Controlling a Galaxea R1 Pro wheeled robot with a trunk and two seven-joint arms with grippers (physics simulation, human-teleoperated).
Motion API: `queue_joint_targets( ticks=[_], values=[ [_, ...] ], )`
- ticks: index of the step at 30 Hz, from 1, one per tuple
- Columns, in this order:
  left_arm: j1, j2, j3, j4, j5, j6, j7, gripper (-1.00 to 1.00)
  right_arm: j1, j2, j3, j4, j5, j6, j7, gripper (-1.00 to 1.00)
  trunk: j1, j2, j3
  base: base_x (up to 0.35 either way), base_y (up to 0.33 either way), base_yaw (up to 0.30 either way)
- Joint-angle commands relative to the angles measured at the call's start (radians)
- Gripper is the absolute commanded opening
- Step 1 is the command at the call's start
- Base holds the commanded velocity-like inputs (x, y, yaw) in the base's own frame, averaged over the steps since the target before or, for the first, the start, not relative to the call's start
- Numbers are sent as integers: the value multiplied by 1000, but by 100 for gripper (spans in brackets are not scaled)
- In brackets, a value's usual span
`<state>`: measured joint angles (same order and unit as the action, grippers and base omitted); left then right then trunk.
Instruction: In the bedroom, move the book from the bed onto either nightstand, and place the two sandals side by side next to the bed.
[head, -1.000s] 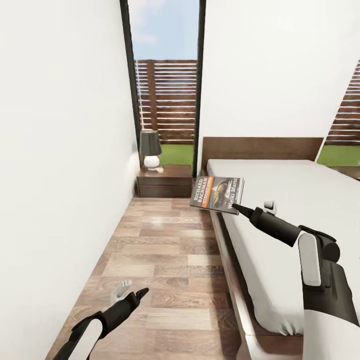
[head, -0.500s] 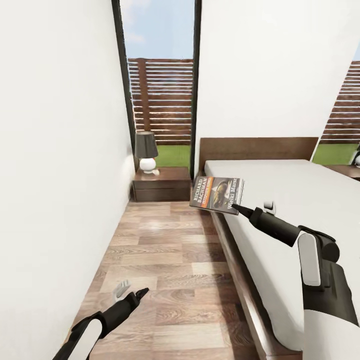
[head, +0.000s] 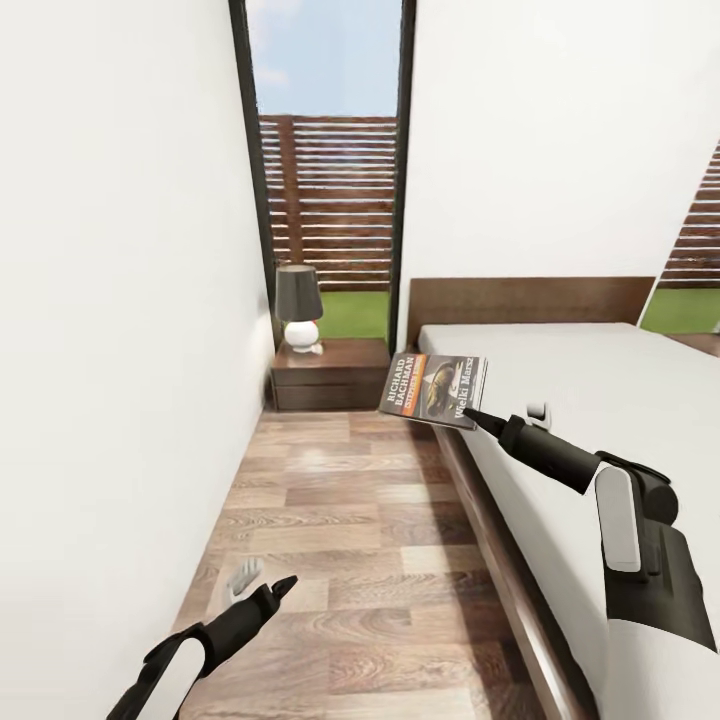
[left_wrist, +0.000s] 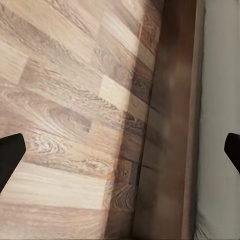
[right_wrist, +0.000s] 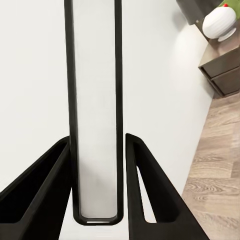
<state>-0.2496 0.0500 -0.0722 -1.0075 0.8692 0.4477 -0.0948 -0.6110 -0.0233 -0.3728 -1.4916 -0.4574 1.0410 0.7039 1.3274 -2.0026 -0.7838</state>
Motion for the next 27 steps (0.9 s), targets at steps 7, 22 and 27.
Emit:
queue_joint_targets(
  ticks=[7, 22, 27],
  values=[
    [0, 1, -2, 0, 4, 2, 0, 100, -1, 0, -2, 0, -3, 6, 8, -100, 0, 0, -1, 314, 28, 0],
    [0, 0, -3, 0, 4, 2, 0, 100, -1, 0, -1, 3, -3, 6, 10, -100, 0, 0, -1, 326, 4, 0],
    [0, 0, -3, 0, 4, 2, 0, 100, -1, 2, 0, 18, -3, 6, 11, -100, 0, 0, -1, 328, 0, 0]
  ],
)
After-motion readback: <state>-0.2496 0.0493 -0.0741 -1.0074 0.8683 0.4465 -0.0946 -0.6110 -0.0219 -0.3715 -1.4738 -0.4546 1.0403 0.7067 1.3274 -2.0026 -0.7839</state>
